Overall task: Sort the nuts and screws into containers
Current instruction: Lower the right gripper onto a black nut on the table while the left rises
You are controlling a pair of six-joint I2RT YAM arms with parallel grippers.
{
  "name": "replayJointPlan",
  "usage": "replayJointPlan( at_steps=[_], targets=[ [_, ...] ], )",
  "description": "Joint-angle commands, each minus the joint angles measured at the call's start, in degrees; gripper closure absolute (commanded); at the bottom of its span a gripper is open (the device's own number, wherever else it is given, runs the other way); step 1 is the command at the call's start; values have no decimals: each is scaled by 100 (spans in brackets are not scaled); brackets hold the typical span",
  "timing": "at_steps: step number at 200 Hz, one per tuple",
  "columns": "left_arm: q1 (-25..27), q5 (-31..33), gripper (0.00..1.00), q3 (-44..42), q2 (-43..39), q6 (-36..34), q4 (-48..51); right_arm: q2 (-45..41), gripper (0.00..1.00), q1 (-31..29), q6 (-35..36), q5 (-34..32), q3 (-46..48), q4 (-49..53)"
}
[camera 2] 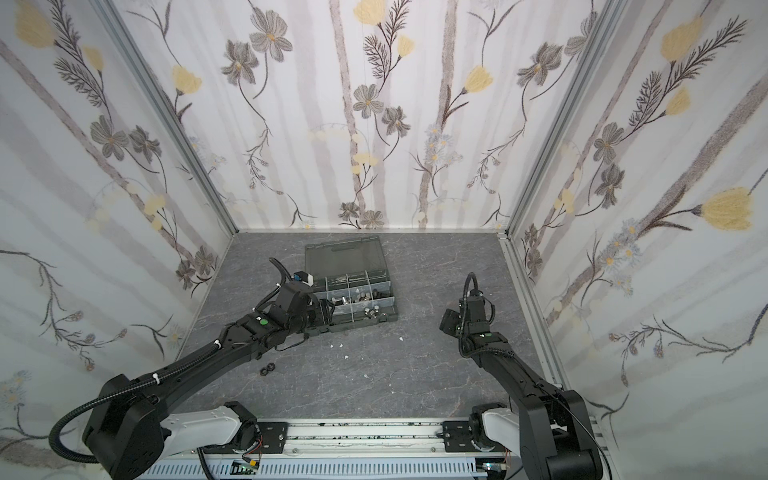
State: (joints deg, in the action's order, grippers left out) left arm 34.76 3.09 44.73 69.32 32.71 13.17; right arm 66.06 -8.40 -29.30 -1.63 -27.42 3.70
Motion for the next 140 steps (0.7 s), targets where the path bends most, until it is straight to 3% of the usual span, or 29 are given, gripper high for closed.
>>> replayJointPlan(
  at_steps=[1, 79, 140],
  targets=[
    [2, -139, 35, -69, -124, -154, -280, 23, 26, 226, 89, -44, 26, 153],
    [-5, -269, 31, -346, -447, -397, -430, 478, 22, 454, -52, -581, -246, 386],
    [-7, -477, 30, -448, -475, -346, -647, 848, 24, 454, -215, -402, -283, 425]
  ],
)
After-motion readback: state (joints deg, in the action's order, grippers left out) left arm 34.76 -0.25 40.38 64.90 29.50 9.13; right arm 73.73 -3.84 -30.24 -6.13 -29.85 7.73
